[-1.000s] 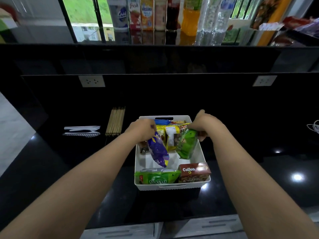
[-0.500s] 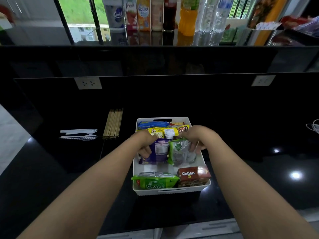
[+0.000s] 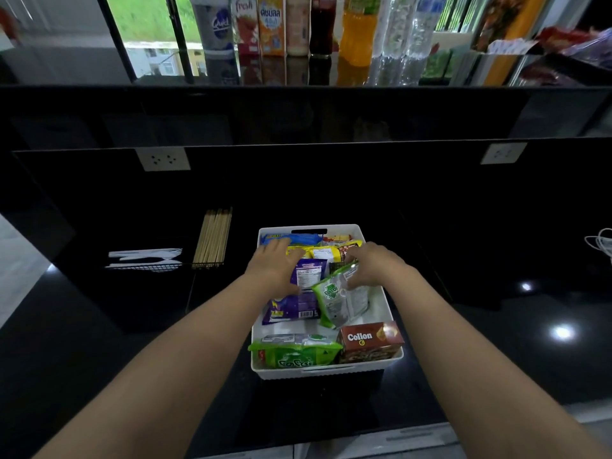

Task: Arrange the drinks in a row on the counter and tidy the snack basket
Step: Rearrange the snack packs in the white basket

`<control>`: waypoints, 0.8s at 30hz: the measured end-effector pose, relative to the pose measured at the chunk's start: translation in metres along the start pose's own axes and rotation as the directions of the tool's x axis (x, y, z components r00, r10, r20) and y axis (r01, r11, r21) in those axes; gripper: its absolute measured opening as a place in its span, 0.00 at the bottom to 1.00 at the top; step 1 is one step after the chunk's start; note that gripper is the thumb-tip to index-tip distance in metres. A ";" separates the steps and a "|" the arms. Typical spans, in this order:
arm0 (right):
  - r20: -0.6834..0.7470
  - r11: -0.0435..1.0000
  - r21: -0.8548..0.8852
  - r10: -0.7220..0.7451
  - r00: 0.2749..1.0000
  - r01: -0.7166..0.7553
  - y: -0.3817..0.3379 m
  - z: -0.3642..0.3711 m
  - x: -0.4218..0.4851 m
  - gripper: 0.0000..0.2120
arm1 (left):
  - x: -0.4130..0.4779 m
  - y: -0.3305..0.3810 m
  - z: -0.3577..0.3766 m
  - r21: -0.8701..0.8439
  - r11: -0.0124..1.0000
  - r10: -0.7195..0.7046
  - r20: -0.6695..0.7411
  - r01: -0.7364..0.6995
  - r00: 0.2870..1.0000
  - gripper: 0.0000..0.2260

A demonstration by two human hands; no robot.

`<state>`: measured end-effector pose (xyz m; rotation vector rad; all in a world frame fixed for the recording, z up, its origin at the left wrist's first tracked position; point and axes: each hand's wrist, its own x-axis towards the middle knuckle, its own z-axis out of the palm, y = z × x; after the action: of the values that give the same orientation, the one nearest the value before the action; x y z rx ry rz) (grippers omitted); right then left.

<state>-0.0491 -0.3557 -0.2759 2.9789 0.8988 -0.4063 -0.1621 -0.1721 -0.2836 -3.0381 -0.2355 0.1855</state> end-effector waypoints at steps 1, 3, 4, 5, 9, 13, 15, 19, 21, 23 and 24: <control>-0.030 0.998 -0.062 0.002 1.000 -0.004 -0.002 0.004 0.001 0.32 | 0.000 0.001 0.004 -0.009 0.999 0.032 0.005 -0.032 0.999 0.38; -0.077 0.986 -0.166 -0.007 0.997 -0.006 -0.004 0.008 0.004 0.32 | -0.001 0.003 0.010 0.007 0.999 0.050 0.010 -0.050 0.999 0.39; -0.099 0.980 -0.200 -0.009 0.995 -0.011 -0.003 0.009 0.005 0.33 | -0.001 0.004 0.013 0.018 0.999 0.043 0.011 -0.044 0.999 0.39; -0.119 0.974 -0.224 -0.003 0.993 -0.024 -0.003 0.009 0.005 0.32 | -0.002 0.003 0.015 0.021 0.999 0.031 0.010 -0.031 0.999 0.39; -0.194 0.959 -0.275 0.011 0.981 -0.065 0.001 0.011 0.007 0.30 | -0.004 -0.005 0.017 -0.019 0.999 -0.036 0.036 0.036 0.999 0.39; -0.193 0.962 -0.269 -0.014 0.981 -0.039 -0.002 0.019 0.010 0.34 | -0.003 -0.006 0.022 -0.083 0.996 -0.040 0.049 0.044 0.998 0.39; -0.173 0.974 -0.226 -0.061 0.983 0.021 -0.002 0.029 0.012 0.37 | -0.002 -0.005 0.025 -0.088 0.996 -0.011 0.040 0.015 0.999 0.40; -0.206 0.981 -0.142 -0.157 0.966 0.129 0.002 0.044 0.015 0.42 | -0.002 -0.008 0.030 -0.074 0.997 0.026 -0.015 -0.027 1.000 0.44; -0.180 0.979 -0.140 -0.172 0.968 0.148 0.003 0.047 0.016 0.46 | -0.002 -0.010 0.032 -0.051 0.998 0.032 -0.036 -0.034 0.999 0.45; -0.161 0.979 -0.142 -0.172 0.972 0.150 0.004 0.051 0.018 0.50 | -0.002 -0.010 0.035 -0.055 0.998 0.029 -0.029 -0.030 0.999 0.46; -0.155 0.978 -0.142 -0.173 0.973 0.151 0.005 0.053 0.018 0.51 | -0.002 -0.010 0.036 -0.059 0.998 0.025 -0.024 -0.026 0.999 0.47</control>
<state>-0.0449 -0.3542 -0.3320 2.8635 1.1417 -0.0945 -0.1698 -0.1599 -0.3181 -3.1016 -0.2039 0.1467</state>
